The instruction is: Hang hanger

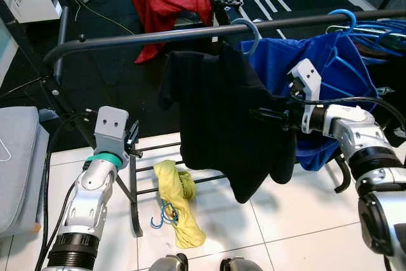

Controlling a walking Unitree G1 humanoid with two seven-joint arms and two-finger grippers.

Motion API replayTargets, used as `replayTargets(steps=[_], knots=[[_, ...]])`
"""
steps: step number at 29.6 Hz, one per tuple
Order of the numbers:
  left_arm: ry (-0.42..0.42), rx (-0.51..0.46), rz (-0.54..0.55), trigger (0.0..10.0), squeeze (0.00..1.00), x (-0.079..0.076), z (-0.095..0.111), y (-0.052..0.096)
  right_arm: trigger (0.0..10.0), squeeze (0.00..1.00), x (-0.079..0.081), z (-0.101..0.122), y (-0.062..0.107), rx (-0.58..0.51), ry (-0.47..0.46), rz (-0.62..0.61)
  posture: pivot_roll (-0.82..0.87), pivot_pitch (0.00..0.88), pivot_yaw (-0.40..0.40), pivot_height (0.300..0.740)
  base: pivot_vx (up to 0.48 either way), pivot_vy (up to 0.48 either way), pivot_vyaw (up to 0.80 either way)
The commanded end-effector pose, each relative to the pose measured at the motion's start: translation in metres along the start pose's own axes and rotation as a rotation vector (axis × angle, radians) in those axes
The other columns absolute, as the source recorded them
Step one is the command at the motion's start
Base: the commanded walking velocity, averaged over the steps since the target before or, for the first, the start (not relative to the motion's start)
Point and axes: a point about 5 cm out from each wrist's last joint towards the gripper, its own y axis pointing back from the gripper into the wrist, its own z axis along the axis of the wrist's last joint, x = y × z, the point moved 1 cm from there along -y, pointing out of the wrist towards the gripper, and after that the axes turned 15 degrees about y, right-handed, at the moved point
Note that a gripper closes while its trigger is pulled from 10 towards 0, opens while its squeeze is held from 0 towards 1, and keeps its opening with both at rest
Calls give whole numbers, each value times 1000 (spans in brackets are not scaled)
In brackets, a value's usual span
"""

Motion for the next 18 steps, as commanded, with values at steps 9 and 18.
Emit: replayTargets(steps=[9, 18], knots=[[25, 13, -13, 10000, 0, -9, -4, -3, 0, 0, -30, 61, 14, -190, 161, -101, -5, 64, 55, 740, 0, 0, 0], [35, 4, -36, 10000, 0, -17, 0, -7, 0, 0, -13, 96, 11, -355, 272, 18, -32, 64, 59, 740, 0, 0, 0]])
